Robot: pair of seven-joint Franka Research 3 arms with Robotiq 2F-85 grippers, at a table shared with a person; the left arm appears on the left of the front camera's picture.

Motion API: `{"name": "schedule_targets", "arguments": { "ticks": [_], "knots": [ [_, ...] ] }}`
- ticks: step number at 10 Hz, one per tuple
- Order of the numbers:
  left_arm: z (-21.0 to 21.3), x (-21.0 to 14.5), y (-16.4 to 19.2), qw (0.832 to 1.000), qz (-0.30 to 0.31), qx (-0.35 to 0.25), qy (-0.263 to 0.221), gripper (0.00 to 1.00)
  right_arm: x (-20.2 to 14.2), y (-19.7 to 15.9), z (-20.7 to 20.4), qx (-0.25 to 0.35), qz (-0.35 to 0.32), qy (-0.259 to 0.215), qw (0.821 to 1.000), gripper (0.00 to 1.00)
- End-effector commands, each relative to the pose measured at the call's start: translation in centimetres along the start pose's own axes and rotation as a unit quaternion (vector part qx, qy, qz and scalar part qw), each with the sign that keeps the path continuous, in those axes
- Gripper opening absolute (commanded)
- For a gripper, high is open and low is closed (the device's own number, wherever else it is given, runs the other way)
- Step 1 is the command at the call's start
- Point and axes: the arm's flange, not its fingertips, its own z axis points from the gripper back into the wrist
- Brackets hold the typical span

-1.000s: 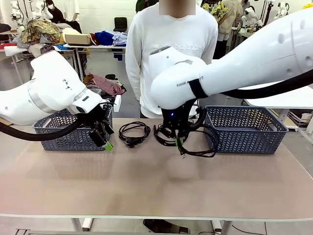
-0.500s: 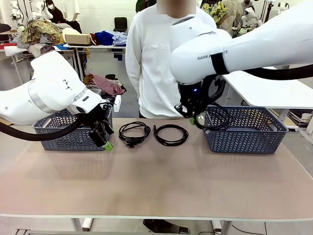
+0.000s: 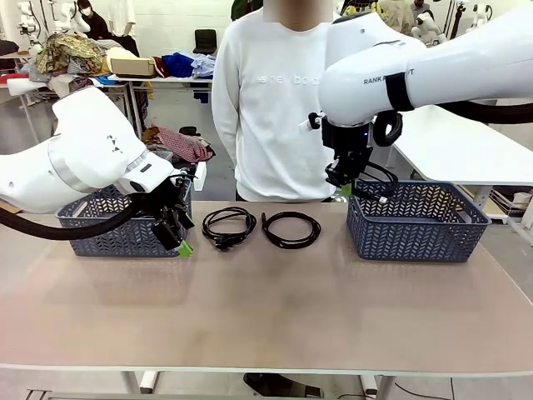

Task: Organize the cables according to human instructions.
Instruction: Pick up a bundle of cables and place it in the basket indicated by the human.

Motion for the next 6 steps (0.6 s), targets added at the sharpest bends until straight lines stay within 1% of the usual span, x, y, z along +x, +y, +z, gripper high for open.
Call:
{"name": "schedule_targets", "arguments": {
  "ticks": [1,3,4,5,6],
  "knots": [
    [0.1,-0.1,0.0,1.000,0.000,0.000,0.000,1.00,-0.8,-1.9,-0.1,0.021,0.047,-0.007,0.999,0.00],
    [0.1,-0.1,0.0,1.000,0.000,0.000,0.000,1.00,-0.9,-3.1,-0.3,0.022,0.045,-0.010,0.999,0.00],
    [0.1,-0.1,0.0,1.000,0.000,0.000,0.000,1.00,-0.8,-3.1,-0.3,0.031,0.016,-0.009,0.999,0.00],
    [0.1,-0.1,0.0,1.000,0.000,0.000,0.000,1.00,-0.8,-2.6,-0.6,0.010,0.042,0.001,0.999,0.00],
    [0.1,-0.1,0.0,1.000,0.000,0.000,0.000,1.00,-0.8,-2.6,-0.6,0.010,0.042,0.001,0.999,0.00]
  ]
}}
